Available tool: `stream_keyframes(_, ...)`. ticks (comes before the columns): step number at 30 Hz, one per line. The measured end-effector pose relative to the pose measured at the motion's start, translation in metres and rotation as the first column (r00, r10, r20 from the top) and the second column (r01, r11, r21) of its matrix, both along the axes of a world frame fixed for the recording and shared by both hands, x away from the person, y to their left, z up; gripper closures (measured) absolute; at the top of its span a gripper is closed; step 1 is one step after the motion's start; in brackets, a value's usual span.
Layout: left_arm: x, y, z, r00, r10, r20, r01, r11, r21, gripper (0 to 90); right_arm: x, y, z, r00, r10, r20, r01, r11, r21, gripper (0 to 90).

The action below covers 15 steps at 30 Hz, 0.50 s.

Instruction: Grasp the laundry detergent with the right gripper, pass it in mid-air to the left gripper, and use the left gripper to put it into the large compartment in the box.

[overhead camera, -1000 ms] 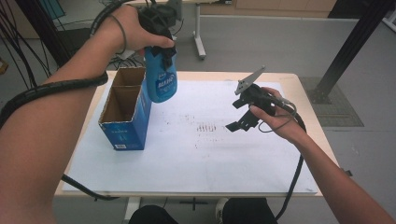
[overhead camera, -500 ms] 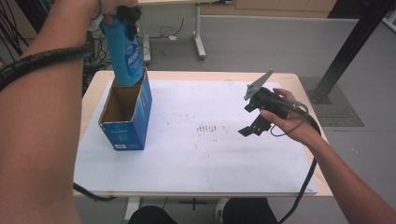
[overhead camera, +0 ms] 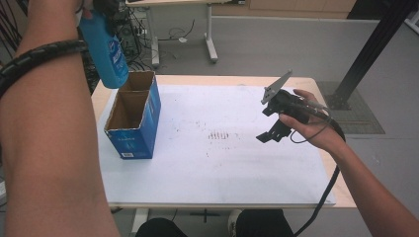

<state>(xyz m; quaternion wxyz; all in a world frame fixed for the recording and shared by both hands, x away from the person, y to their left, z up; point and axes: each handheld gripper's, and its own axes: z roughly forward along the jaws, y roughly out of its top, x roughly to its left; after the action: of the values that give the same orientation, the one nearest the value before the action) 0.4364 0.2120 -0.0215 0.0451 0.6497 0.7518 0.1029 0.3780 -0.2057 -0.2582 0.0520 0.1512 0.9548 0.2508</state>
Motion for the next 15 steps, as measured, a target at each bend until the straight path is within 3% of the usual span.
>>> stream_keyframes(15, 0.001, 0.007, -0.035, 0.9999, 0.0, -0.011, 0.0, 1.0, -0.005, 37.1, 0.0, 0.006, 0.001, 0.9999, 0.008, 0.007, -0.008, 1.0, -0.025, 4.8)
